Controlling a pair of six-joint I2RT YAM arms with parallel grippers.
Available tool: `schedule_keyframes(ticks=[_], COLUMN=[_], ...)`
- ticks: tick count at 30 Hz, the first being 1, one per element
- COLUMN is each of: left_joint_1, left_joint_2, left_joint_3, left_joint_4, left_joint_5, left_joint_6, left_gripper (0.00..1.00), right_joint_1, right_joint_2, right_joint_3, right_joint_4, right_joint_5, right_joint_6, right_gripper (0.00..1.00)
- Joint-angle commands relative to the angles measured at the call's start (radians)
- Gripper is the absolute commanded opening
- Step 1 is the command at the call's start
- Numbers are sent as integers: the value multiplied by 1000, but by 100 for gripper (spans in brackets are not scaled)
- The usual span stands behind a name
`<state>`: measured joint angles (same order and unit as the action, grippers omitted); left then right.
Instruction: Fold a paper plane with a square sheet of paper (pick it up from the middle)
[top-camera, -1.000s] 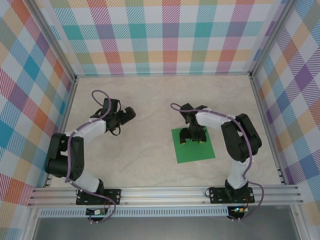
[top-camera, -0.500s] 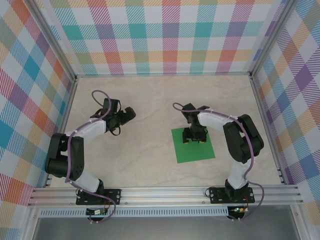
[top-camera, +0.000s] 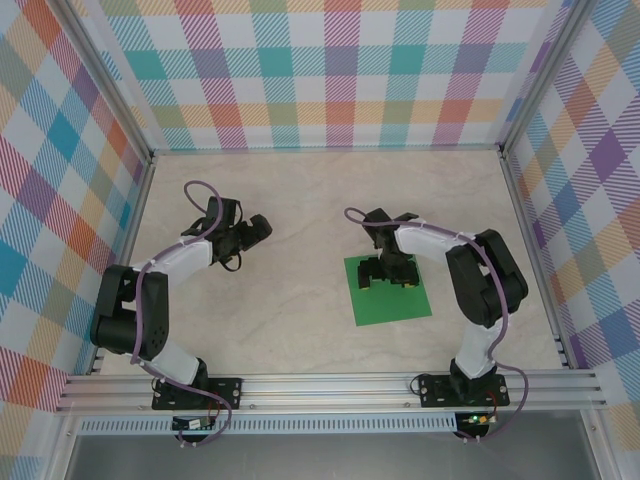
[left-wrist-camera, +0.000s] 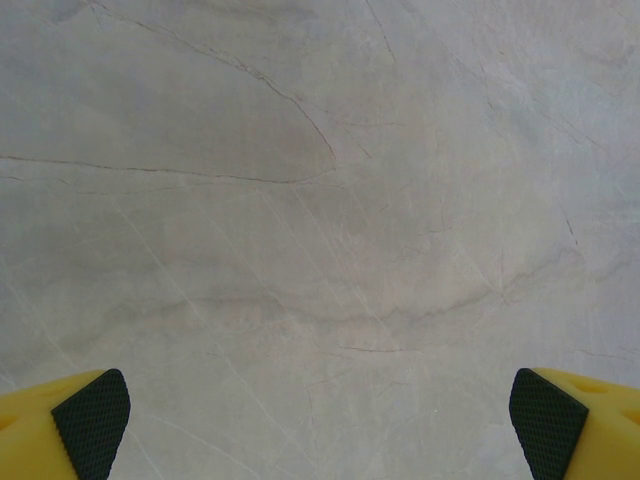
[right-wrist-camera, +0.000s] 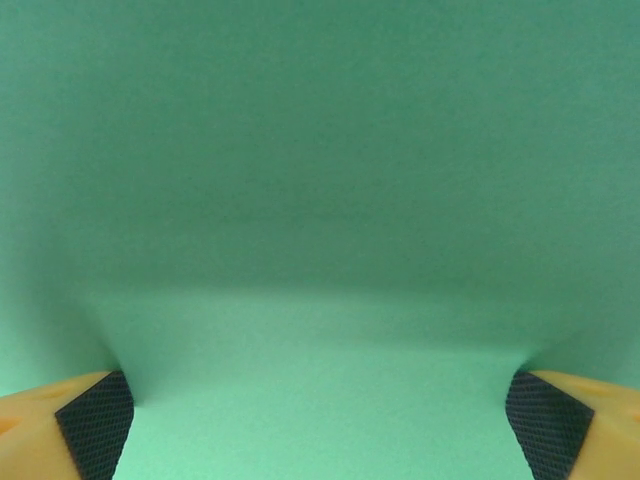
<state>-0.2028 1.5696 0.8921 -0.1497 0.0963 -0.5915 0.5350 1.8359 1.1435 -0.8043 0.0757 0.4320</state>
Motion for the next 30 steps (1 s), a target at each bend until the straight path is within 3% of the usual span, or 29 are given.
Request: schedule_keyframes(ticks=[1, 9, 17, 19, 21, 26, 30], left_joint_1=[-12, -14, -16, -17, -18, -20, -23], left_joint_2=[12, 15, 6, 0, -6, -13, -10], left_joint_3=[1, 7, -8, -19, -31, -51, -56], left_joint_4=[6, -1, 0, 2, 6, 19, 26], left_joint_5=[12, 18, 39, 46, 47, 52, 55], left_joint_6=[-16, -20, -26, -27, -29, -39, -43], left_gripper=[100, 100, 100, 100, 100, 100, 100], right_joint_1=[11, 11, 11, 11, 12, 38, 69], right_joint_2=[74, 109, -19, -58, -76, -110, -125], right_joint_3=[-31, -62, -51, -53, -52, -38, -93], right_joint_4=[4, 56, 57, 58, 48, -43, -40], right_joint_5=[4, -15, -29, -50, -54, 11, -8], right_joint_6=[12, 68, 86, 89, 97, 117, 143], right_gripper=[99, 80, 69, 73, 82, 98, 100])
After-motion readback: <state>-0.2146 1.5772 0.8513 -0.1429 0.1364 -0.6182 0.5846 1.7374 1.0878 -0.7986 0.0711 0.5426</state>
